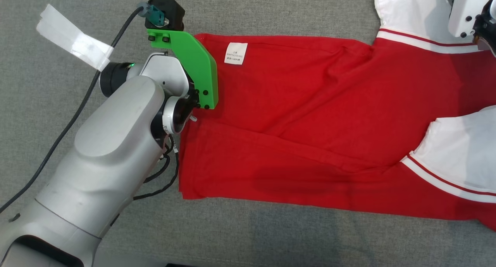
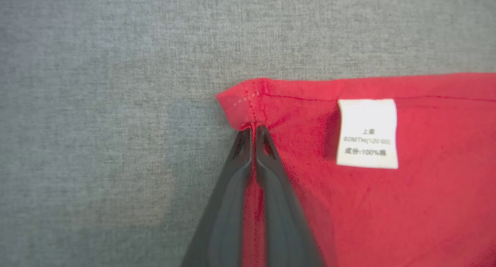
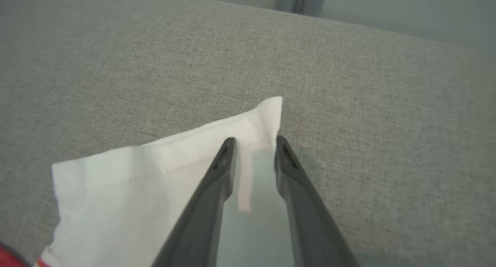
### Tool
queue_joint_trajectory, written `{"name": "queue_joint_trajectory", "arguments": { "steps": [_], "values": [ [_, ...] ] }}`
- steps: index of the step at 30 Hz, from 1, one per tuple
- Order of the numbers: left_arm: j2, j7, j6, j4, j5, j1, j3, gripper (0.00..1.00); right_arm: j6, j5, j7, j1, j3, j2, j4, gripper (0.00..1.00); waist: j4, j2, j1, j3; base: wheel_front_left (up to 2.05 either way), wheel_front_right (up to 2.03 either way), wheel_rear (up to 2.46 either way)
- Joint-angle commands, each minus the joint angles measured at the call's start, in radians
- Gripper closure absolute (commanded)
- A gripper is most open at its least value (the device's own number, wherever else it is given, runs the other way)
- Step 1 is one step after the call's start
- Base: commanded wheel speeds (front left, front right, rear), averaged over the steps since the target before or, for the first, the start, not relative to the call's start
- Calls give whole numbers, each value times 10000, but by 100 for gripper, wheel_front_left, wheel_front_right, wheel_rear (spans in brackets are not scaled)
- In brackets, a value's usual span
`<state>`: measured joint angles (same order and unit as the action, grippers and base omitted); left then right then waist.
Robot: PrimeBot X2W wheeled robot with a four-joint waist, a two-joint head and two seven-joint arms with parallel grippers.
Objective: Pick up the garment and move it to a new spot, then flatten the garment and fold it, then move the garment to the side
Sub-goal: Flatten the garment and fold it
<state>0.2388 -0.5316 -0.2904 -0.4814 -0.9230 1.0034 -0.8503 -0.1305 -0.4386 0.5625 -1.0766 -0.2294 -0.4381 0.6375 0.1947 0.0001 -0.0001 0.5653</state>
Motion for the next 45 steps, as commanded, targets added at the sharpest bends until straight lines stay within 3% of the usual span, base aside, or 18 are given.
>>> {"name": "queue_joint_trajectory", "arguments": {
  "steps": [1, 8, 18, 25, 32, 38, 45],
  "values": [
    [-162, -47, 66, -211, -35, -238, -193, 100, -1, 28, -206, -213, -9, -50, 91, 100, 27, -1, 1, 56, 0, 0, 0],
    [90, 124, 98, 12, -140, -129, 69, 100, -1, -672, -1094, -275, -596, -243, -203, 100, -228, -1, 1, 71, 0, 0, 0],
    [583, 679, -336, 804, -458, -696, 731, 100, -1, -2460, -2633, 444, -1294, -1273, -2001, 100, -572, -1, 1, -384, 0, 0, 0],
    [1061, 1344, -467, 1732, -556, -1610, 1095, 100, -1, -3289, -3349, 1615, -1220, -2139, -3277, 100, -701, -1, 1, -885, 0, 0, 0],
    [1522, 2294, -658, 3213, -553, -3009, 1343, 100, -3, -3877, -4041, 3963, -494, -2860, -4872, 100, -940, -1, 1, -1311, 0, 0, 0],
    [2098, 2704, -1013, 4456, -425, -4144, 1385, 100, -3, -3863, -4509, 6428, 652, -2770, -6578, 100, -1132, -1, 1, -1574, 0, 0, 0],
    [2753, 3288, -1512, 5734, -599, -5693, 1730, 100, -3, -3323, -4392, 9387, 1969, -1901, -8645, 100, -1464, -1, 1, -1757, 0, 0, 0]
  ]
}}
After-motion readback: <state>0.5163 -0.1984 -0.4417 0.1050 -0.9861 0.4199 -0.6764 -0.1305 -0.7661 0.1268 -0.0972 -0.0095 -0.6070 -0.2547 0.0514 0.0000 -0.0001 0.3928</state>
